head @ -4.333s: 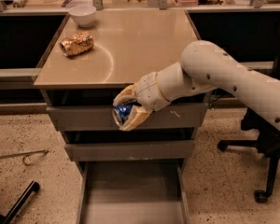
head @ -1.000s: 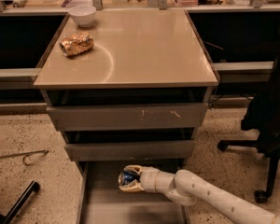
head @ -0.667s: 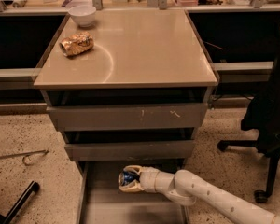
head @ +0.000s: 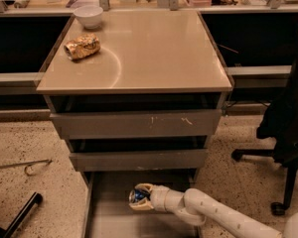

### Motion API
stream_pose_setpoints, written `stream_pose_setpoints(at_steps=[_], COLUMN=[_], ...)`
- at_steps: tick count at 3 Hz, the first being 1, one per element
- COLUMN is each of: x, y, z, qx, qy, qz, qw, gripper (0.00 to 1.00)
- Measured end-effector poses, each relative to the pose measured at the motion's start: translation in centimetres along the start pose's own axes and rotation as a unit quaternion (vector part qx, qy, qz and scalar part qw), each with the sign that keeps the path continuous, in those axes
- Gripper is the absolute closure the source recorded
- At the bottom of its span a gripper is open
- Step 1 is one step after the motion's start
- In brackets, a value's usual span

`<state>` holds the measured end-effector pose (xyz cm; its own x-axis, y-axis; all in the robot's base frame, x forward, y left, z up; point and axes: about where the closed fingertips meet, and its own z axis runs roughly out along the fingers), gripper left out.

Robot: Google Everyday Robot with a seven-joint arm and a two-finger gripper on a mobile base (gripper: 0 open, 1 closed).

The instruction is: Place pepsi can into bottom drawer

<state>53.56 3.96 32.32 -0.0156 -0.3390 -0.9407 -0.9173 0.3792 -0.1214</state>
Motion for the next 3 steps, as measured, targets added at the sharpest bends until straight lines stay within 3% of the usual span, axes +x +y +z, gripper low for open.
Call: stream_pose_setpoints(at_steps=[1,2,3], x=[6.7,11.1,15.6], y=[0.8,1.6,2.7], z=[1.7,2.3,2.9], qx=[-0.008,-0.008,-0.011], qy=[0.057,0.111,0.162], qz=[0.035,0.046,0.057], qw=[0.9977,0.9927,0.9851], gripper=[1.0,1.0,1.0])
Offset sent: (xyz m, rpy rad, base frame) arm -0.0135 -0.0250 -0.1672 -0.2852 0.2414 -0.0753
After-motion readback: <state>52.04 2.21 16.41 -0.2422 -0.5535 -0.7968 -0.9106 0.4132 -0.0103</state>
